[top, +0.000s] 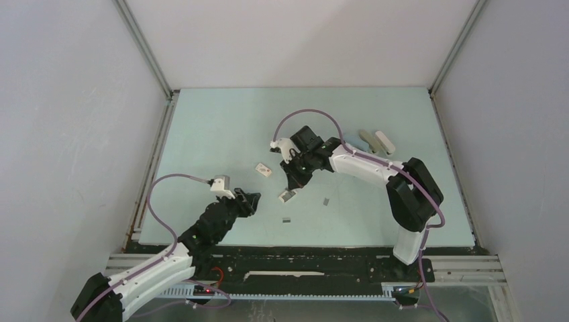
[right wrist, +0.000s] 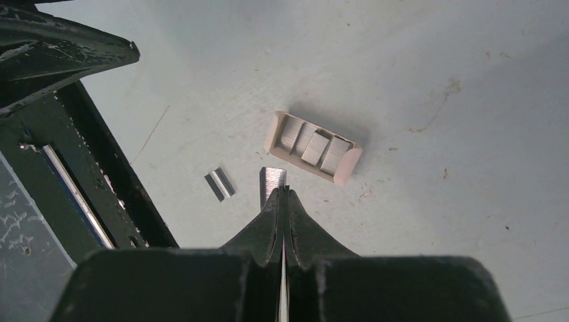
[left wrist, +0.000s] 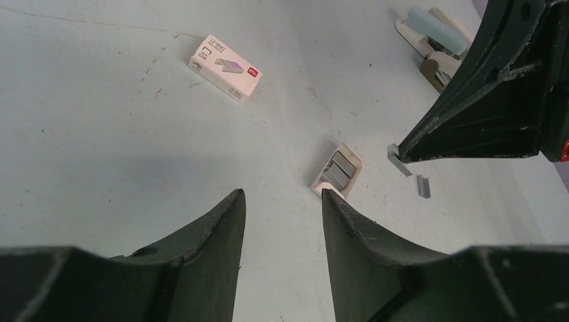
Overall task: Unload the staples from the stapler
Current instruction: Place the staple in the staple box.
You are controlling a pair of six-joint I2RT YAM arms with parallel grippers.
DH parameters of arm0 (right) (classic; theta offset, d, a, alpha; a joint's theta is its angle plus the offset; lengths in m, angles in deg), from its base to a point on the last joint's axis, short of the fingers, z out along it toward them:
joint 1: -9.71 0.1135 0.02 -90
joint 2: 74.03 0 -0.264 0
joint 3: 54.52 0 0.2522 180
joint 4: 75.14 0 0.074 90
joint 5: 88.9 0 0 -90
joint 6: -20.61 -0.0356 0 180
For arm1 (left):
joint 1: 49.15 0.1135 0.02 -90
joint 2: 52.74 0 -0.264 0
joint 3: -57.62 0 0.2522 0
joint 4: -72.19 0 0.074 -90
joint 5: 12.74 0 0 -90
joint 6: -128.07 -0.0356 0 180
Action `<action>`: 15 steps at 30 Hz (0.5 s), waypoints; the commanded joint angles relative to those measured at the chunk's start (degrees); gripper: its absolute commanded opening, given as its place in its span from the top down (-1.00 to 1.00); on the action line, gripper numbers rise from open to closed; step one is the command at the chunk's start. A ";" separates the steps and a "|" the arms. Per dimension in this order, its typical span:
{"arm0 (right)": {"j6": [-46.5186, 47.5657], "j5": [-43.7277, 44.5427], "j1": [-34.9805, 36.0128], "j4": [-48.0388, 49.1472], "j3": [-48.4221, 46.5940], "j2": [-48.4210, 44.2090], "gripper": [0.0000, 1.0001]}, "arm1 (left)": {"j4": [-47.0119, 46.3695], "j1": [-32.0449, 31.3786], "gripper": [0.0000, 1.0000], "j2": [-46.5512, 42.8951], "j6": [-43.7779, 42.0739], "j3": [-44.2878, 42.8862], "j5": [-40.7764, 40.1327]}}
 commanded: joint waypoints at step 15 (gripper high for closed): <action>-3.52 7.31 2.67 3.97 -0.91 1.17 1.00 | -0.31 0.34 -0.03 -1.16 0.64 2.78 -2.40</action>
